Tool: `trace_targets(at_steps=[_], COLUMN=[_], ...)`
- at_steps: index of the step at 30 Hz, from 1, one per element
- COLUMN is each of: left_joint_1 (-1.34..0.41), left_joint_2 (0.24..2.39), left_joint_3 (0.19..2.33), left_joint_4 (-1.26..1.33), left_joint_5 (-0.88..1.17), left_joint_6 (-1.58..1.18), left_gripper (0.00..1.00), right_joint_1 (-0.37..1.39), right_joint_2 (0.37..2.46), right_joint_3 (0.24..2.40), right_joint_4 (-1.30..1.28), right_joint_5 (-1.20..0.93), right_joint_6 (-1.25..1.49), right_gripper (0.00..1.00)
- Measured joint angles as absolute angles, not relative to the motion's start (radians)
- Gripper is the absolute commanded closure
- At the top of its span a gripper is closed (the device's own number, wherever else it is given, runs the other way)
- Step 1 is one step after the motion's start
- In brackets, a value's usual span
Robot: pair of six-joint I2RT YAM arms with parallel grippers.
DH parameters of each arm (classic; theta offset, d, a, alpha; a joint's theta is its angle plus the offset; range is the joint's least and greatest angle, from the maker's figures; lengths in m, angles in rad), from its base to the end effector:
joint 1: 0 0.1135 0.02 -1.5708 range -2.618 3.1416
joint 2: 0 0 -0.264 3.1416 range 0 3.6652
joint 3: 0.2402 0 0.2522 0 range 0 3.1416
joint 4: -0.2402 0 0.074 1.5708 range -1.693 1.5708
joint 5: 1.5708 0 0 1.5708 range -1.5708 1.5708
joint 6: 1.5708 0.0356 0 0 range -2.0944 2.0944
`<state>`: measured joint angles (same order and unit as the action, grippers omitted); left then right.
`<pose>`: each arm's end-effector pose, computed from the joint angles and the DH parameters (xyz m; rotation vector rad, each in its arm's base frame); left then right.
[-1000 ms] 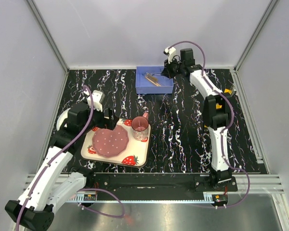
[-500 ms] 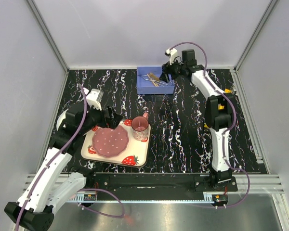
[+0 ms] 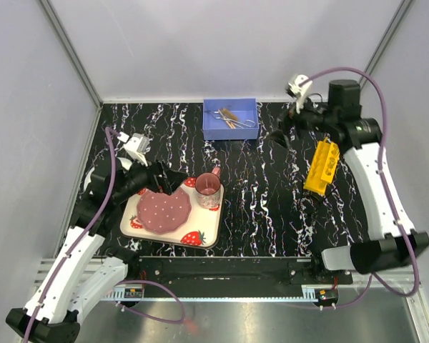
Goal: Organize the chemistry lab equipment
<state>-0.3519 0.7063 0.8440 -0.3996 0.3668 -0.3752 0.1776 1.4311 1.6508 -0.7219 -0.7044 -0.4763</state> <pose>0.1431 -0.0661 0.3501 0.2456 1.8830 -0.8389 0.2891 0.0753 0.4382 -1.0222 1.7012 0.5341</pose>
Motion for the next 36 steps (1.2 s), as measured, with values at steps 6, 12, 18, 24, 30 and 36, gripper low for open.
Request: trace_targets(at_steps=[6,12,18,24,30,36], left_joint_1=[-0.352,-0.352,-0.352,-0.352,-0.352,-0.352], left_joint_2=[0.683,0.685,0.691,0.702,0.727,0.728], left_joint_3=[0.768,0.73,0.723,0.704,0.698,0.698], left_joint_4=[-0.326,-0.272,-0.24,-0.223,-0.215,-0.214], left_joint_5=[0.539,0.635,0.66,0.665,0.671,0.67], left_joint_6=[-0.397,-0.428,-0.449,-0.461,-0.471,-0.472], left_gripper=[0.01,0.01,0.01,0.01,0.01,0.01], right_joint_1=[0.084,0.067,0.064,0.064,0.064,0.064], right_joint_2=[1.248,1.195,1.172,1.169,1.239,1.296], right_joint_3=[1.405,1.196,1.077,0.981,0.948,0.927], right_joint_4=[-0.879,-0.961,-0.945,-0.881,-0.795,-0.704], right_joint_5=[-0.667,-0.554,-0.426,-0.331,-0.3,-0.295], right_joint_6=[-0.533,-0.553,-0.552,-0.553,-0.548,-0.543], right_gripper=[0.01,0.0,0.0,0.11,0.32,0.48])
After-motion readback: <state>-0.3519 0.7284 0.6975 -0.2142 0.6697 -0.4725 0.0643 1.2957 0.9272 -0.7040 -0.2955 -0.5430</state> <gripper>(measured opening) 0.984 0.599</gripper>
